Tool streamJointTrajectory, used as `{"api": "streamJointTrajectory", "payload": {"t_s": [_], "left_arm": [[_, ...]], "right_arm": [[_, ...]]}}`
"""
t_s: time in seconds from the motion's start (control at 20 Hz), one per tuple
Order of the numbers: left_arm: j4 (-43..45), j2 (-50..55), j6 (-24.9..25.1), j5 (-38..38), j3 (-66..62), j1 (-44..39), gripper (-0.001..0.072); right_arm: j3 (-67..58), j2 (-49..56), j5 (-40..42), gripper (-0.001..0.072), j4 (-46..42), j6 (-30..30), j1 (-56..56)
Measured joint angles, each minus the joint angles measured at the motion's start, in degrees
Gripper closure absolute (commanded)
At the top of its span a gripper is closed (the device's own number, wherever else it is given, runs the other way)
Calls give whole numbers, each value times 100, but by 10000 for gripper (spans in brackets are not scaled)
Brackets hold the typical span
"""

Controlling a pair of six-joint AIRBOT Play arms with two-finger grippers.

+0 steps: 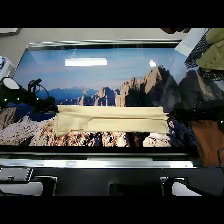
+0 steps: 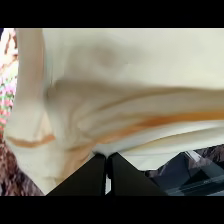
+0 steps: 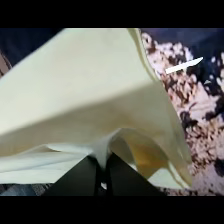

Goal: Fold the clothes and pants, and hang the long-sleeved shirts on hangers.

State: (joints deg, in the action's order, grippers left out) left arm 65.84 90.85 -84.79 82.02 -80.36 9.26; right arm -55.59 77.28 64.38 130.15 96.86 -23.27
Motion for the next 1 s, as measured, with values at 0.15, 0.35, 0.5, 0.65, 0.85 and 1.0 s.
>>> {"api": "streamJointTrajectory", "payload": {"t_s": [0.15,0.35,0.5,0.65,0.85,1.0], "left_arm": [[2,732,107,0,-695,-59,690],[33,1416,166,-9,-1176,-107,685],[61,1672,190,-33,-1311,-109,386],[52,1759,195,-9,-1504,-81,303],[140,1593,118,260,-1993,9,302],[190,1290,9,382,-2179,59,302]], "right_arm": [[-55,330,-426,681,240,-2,101],[-79,739,-940,658,284,-42,420],[-107,890,-1250,549,122,-210,505],[-415,942,-1099,273,-55,-367,533],[-1283,966,-332,39,-710,-879,339],[-1600,1108,168,37,-822,-920,-50]]}}
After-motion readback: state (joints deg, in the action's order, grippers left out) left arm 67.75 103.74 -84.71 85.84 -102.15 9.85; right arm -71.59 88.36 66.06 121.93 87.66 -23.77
